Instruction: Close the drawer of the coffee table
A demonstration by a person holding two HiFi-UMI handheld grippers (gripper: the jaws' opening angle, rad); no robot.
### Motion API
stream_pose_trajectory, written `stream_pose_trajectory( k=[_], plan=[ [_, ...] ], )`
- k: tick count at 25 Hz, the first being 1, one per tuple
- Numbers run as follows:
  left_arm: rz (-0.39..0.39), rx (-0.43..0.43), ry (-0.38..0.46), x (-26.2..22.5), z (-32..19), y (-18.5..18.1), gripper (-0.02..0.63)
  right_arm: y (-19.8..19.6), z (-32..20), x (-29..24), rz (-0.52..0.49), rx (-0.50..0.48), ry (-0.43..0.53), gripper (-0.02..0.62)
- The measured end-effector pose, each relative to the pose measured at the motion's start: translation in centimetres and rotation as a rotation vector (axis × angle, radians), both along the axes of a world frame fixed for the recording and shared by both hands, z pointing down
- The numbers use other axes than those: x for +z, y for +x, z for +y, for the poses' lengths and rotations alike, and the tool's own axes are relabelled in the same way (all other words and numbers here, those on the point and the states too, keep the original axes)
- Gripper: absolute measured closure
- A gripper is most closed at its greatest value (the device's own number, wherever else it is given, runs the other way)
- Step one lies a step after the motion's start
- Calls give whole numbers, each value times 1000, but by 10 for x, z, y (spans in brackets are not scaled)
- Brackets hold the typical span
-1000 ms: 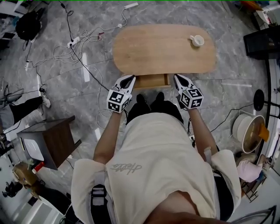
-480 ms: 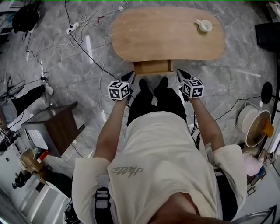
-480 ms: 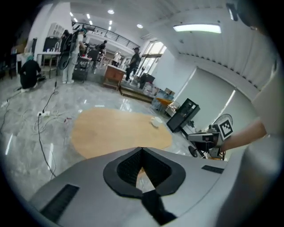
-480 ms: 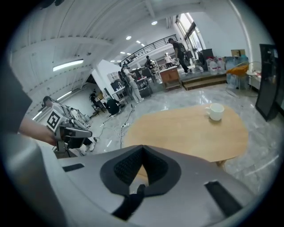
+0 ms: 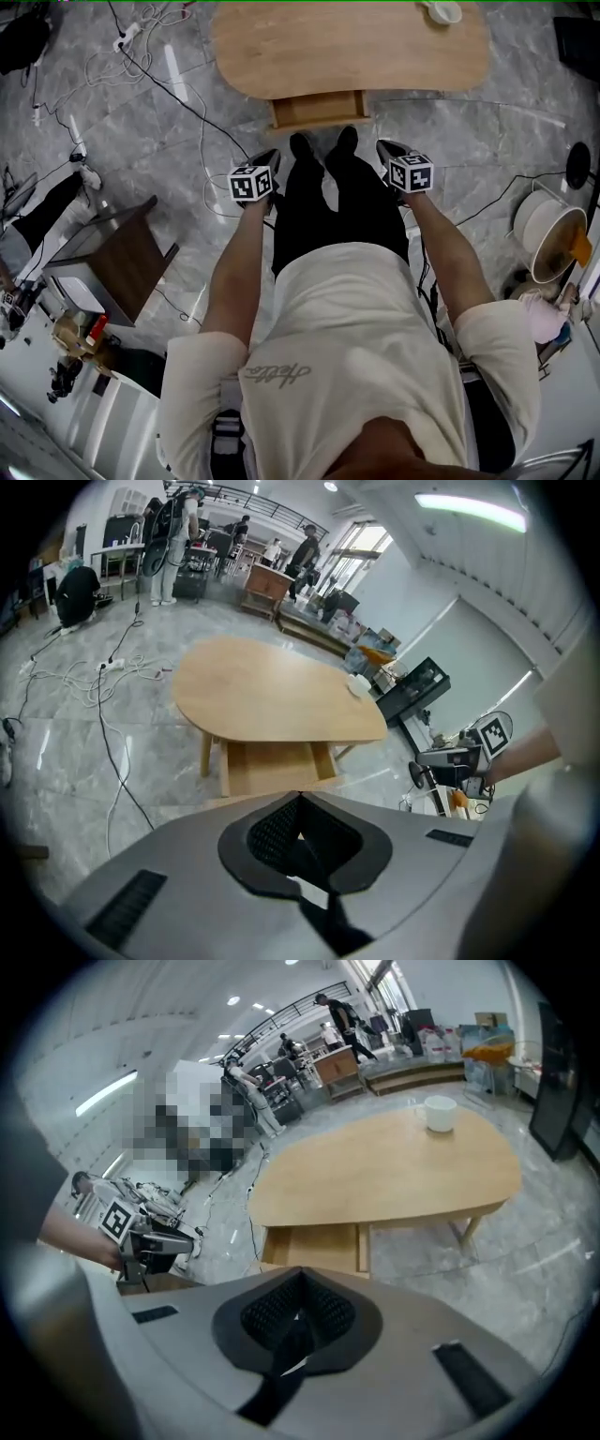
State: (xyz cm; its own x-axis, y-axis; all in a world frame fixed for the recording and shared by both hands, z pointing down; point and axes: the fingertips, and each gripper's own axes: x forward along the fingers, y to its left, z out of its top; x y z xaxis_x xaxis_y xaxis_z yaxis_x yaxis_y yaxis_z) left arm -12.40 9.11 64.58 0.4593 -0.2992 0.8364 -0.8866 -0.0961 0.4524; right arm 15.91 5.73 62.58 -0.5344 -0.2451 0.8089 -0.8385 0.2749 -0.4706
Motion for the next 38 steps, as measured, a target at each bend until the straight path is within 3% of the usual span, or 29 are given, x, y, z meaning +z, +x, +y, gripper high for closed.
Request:
stream_pose_trajectory(
  k=[8, 12, 19, 32, 38],
  plan=[
    [21, -1, -85, 67, 38, -1, 601, -14, 55, 70, -10, -111, -201, 600],
    [25, -19, -101, 99, 38, -5, 601, -20, 61, 99, -20, -124, -250, 600],
    [43, 51, -102, 157, 28, 6, 601, -24, 41, 158, -21, -104, -295, 600],
    [40, 69, -150, 260, 32, 12, 601, -51, 43, 261, -23, -84, -355, 600],
    [24, 86, -168, 296, 25, 4, 601, -54, 34, 300, 41, -120, -302, 600]
  ],
)
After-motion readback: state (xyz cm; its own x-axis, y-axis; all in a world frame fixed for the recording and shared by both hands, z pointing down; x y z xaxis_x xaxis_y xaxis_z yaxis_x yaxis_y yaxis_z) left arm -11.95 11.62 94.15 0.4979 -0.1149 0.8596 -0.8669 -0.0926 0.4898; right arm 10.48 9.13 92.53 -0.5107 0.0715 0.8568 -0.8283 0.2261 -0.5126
